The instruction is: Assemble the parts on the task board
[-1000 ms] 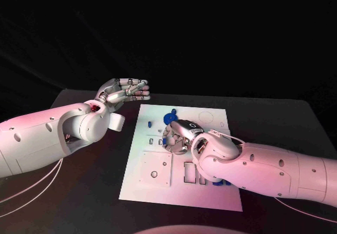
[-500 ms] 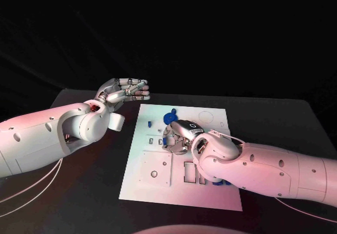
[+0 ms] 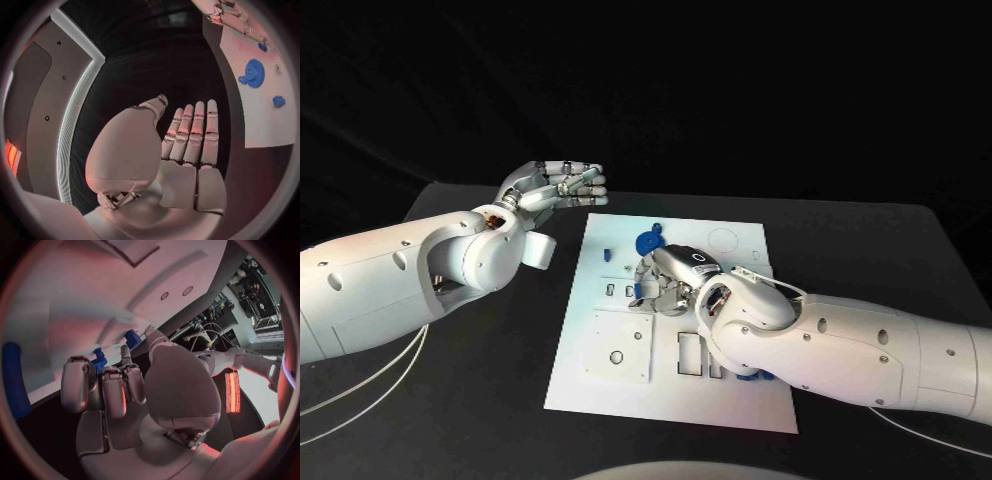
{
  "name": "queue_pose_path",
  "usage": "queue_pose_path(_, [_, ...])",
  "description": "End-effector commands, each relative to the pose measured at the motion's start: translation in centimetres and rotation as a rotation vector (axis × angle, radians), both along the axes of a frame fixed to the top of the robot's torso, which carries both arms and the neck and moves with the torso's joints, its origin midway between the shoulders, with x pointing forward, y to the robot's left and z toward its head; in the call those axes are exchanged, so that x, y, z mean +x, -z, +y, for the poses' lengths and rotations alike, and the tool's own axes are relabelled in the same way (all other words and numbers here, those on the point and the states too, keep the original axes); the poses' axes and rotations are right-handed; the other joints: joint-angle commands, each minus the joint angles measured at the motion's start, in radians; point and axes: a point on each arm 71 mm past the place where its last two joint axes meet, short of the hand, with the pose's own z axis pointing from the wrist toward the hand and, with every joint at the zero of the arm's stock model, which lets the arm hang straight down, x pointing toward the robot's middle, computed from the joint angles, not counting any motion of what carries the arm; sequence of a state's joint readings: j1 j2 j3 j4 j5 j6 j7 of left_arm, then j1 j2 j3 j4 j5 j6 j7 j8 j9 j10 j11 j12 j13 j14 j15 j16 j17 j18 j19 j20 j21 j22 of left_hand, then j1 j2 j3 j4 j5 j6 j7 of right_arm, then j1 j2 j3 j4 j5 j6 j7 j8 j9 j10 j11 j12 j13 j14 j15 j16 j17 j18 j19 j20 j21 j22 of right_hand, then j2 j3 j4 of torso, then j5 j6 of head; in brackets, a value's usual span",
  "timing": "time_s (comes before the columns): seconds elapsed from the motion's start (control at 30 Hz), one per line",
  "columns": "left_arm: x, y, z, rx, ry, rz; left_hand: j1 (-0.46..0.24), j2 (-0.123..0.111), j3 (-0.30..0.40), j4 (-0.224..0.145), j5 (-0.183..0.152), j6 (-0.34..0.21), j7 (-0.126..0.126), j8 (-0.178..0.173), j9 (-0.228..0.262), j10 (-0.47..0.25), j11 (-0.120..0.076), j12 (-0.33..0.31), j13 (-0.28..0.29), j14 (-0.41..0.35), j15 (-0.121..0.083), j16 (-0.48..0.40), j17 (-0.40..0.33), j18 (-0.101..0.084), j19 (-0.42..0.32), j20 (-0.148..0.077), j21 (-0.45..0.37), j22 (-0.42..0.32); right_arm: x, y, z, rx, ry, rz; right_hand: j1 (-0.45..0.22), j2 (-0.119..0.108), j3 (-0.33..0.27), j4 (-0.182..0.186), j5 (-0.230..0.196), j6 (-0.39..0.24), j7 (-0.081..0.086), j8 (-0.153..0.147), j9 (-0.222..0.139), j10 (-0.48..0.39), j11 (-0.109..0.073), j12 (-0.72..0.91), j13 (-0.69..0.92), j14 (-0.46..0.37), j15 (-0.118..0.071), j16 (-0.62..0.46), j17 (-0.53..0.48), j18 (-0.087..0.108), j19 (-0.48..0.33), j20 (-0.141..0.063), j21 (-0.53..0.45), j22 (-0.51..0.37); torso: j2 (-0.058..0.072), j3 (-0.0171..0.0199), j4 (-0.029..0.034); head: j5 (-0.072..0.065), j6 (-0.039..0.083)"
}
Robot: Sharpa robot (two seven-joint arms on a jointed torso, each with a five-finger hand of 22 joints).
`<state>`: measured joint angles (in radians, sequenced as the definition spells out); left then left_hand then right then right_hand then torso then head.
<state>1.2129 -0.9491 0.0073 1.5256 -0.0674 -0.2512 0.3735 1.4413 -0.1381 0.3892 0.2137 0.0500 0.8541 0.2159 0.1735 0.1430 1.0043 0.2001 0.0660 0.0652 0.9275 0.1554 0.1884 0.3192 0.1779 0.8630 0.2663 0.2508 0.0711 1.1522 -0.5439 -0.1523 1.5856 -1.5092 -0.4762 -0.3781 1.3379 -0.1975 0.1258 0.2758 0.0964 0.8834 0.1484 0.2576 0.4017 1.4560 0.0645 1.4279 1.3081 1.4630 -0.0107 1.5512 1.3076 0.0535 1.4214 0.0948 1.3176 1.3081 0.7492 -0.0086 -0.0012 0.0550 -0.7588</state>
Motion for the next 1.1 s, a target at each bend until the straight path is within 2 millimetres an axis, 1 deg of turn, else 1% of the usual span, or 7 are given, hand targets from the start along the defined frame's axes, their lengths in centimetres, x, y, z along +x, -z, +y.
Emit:
queue_pose_path(0.03, [0.0, 0.0, -0.2, 0.045, 0.027, -0.001, 0.003, -0.001, -0.001, -0.009, 0.003, -0.005, 0.036, -0.004, -0.001, -0.004, -0.003, 0.0, 0.0, 0.017, -0.001, 0.001, 0.002, 0.007, 0.014, -0.002, -0.001, 0.001, -0.3, -1.3, -0.7, 0.091, -0.018, -0.075, 0.015, 0.003, -0.022, 0.012, 0.003, -0.011, 0.001, 0.0, -0.002, -0.009, 0.003, -0.007, 0.109, 0.093, 0.006, -0.003, 0.2, 0.014, -0.001, 0.006, -0.006, 0.049, -0.004, 0.0005, 0.0004, -0.004, 0.002])
queue_pose_path(0.13, [-0.1, 0.2, -0.1, 0.123, 0.043, 0.002, -0.017, -0.012, -0.013, -0.005, 0.003, -0.001, 0.034, -0.003, 0.0, 0.012, -0.01, 0.007, 0.005, 0.093, -0.019, 0.045, 0.025, 0.008, 0.072, -0.022, 0.033, 0.014, 0.0, -2.5, -1.9, 0.162, -0.056, -0.065, 0.031, 0.013, -0.044, 0.015, 0.023, -0.036, 0.01, -0.014, -0.009, -0.012, 0.01, -0.01, 0.105, 0.092, 0.012, -0.006, 0.194, 0.015, -0.005, 0.009, -0.015, 0.043, -0.008, 0.001, -0.0006, -0.004, 0.004])
queue_pose_path(0.33, [-0.3, 1.0, -0.4, 0.303, 0.098, 0.048, -0.055, -0.027, -0.035, 0.027, 0.006, 0.074, -0.037, 0.123, 0.067, 0.188, -0.1, 0.194, 0.102, 0.34, -0.127, 0.493, 0.289, 0.004, 0.323, -0.141, 0.29, 0.143, 1.4, -4.8, -5.5, 0.311, -0.038, 0.066, 0.068, 0.047, -0.03, 0.01, 0.067, -0.012, 0.003, 0.02, 0.002, -0.044, 0.004, -0.044, 0.072, 0.078, 0.007, -0.028, 0.143, 0.031, -0.043, 0.008, -0.084, -0.006, -0.02, 0.0037, -0.0042, 0.003, 0.006])
queue_pose_path(0.4, [-0.4, 1.5, -0.7, 0.389, 0.13, 0.085, -0.067, -0.026, -0.045, 0.032, 0.008, 0.075, -0.062, 0.187, 0.106, 0.211, -0.132, 0.348, 0.212, 0.446, -0.15, 0.882, 0.641, 0.003, 0.363, -0.17, 0.414, 0.218, 1.8, -5.6, -7.1, 0.352, -0.012, 0.104, 0.067, 0.048, -0.031, 0.011, 0.103, -0.016, 0.002, 0.029, 0.005, -0.047, 0.003, -0.047, 0.068, 0.078, 0.006, -0.03, 0.141, 0.031, -0.043, 0.007, -0.088, -0.008, -0.025, 0.0055, -0.0065, 0.004, 0.003])
queue_pose_path(0.53, [-0.6, 2.3, -1.4, 0.54, 0.21, 0.17, -0.156, 0.002, -0.053, 0.077, 0.008, -0.002, -0.093, 0.396, 0.247, 0.063, -0.152, 0.796, 0.555, 0.526, -0.173, 1.209, 0.98, -0.014, 0.315, -0.184, 0.743, 0.504, 2.3, -7.0, -9.4, 0.387, 0.028, 0.125, 0.067, 0.049, -0.03, 0.011, 0.115, -0.018, 0.002, 0.033, 0.006, -0.046, 0.003, -0.046, 0.069, 0.078, 0.006, -0.03, 0.141, 0.031, -0.042, 0.006, -0.087, -0.006, -0.033, 0.0087, -0.0083, 0.007, -0.001])
queue_pose_path(0.67, [-0.8, 2.8, -2.4, 0.761, 0.294, 0.24, -0.23, 0.021, -0.062, 0.079, 0.006, -0.008, -0.12, 0.513, 0.322, 0.223, -0.177, 1.105, 0.899, 0.598, -0.194, 1.312, 1.126, -0.053, 0.402, -0.202, 0.974, 0.814, 2.9, -8.0, -12.3, 0.404, 0.087, 0.133, 0.064, 0.049, -0.031, 0.012, 0.119, -0.02, 0.002, 0.035, 0.006, -0.047, 0.003, -0.048, 0.068, 0.078, 0.006, -0.03, 0.14, 0.031, -0.041, 0.006, -0.087, -0.006, -0.042, 0.0128, -0.0114, 0.01, -0.006])
queue_pose_path(1.1, [0.2, 3.1, -6.4, 1.128, 0.43, 0.278, -0.302, 0.043, -0.074, 0.081, 0.005, -0.003, -0.145, 0.59, 0.386, 0.307, -0.201, 1.221, 1.051, 0.618, -0.215, 1.337, 1.167, -0.076, 0.45, -0.222, 1.077, 0.968, 4.1, -8.1, -16.3, 0.366, 0.195, 0.142, 0.057, 0.046, -0.036, 0.013, 0.119, -0.026, 0.002, 0.036, 0.006, -0.046, 0.003, -0.047, 0.068, 0.076, 0.006, -0.034, 0.133, 0.032, -0.044, 0.006, -0.093, -0.01, -0.055, 0.0196, -0.0035, 0.007, -0.019])
